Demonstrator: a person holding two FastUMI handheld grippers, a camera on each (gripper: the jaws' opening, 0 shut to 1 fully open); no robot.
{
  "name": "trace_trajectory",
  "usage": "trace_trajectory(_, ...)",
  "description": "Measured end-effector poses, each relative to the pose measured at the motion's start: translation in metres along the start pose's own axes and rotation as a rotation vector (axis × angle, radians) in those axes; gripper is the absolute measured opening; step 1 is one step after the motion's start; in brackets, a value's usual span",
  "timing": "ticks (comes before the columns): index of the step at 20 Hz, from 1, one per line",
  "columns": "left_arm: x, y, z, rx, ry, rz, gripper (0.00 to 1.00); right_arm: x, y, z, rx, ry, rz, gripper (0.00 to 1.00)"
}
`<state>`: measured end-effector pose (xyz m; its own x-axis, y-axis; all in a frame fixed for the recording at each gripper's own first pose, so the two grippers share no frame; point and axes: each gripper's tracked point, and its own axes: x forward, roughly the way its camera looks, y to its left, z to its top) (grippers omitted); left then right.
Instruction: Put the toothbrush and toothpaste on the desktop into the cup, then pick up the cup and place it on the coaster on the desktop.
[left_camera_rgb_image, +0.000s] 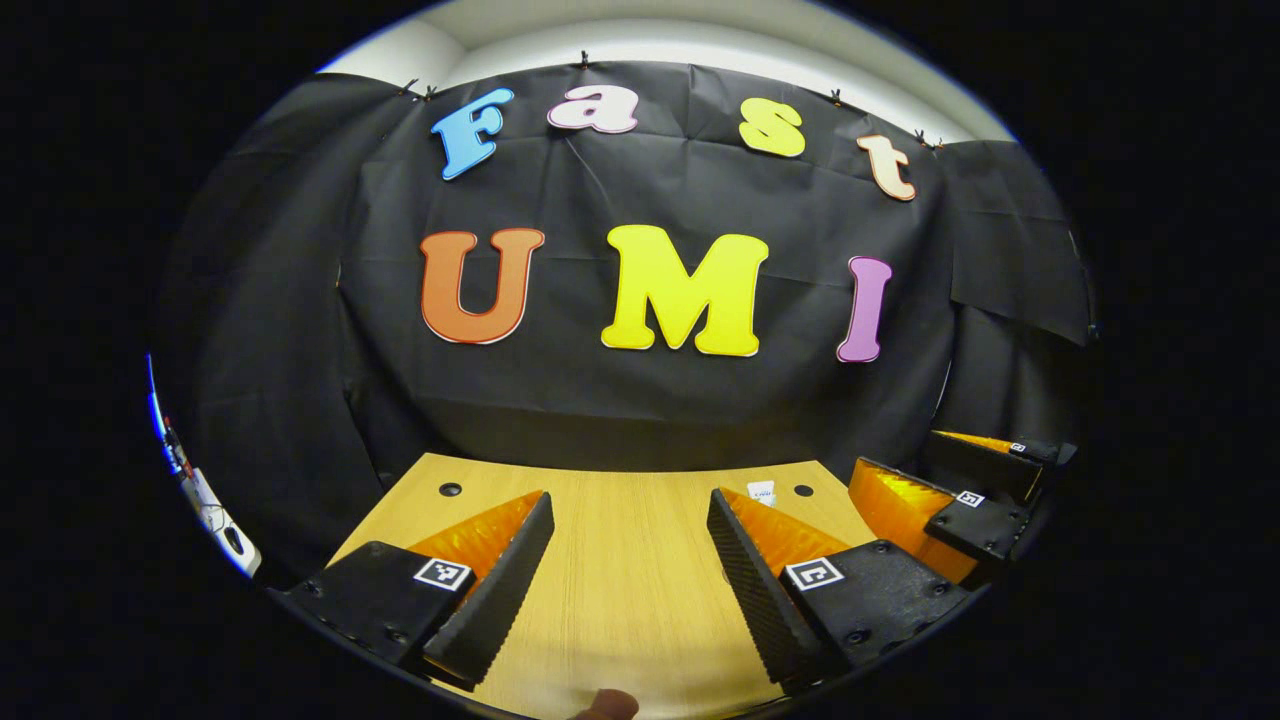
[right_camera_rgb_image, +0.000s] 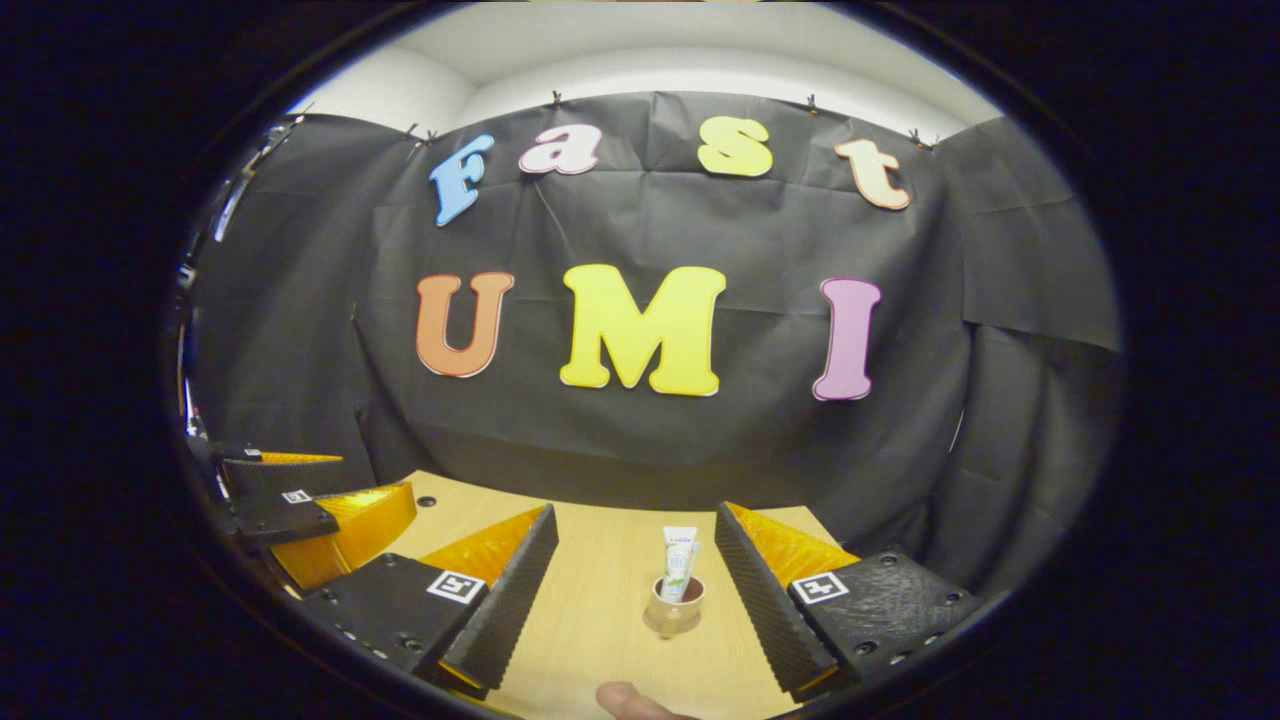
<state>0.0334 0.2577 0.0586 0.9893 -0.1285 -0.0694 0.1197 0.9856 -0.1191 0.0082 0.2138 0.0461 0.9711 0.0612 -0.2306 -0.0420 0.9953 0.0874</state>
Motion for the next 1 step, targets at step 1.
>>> trace_trajectory(1, -0.0002, 0.0020, 0.0014, 0.003, -0.008, -0.001, 0.98, -0.0024, 0.0030, 0.0007, -0.006, -0.001, 0.005, 0.94)
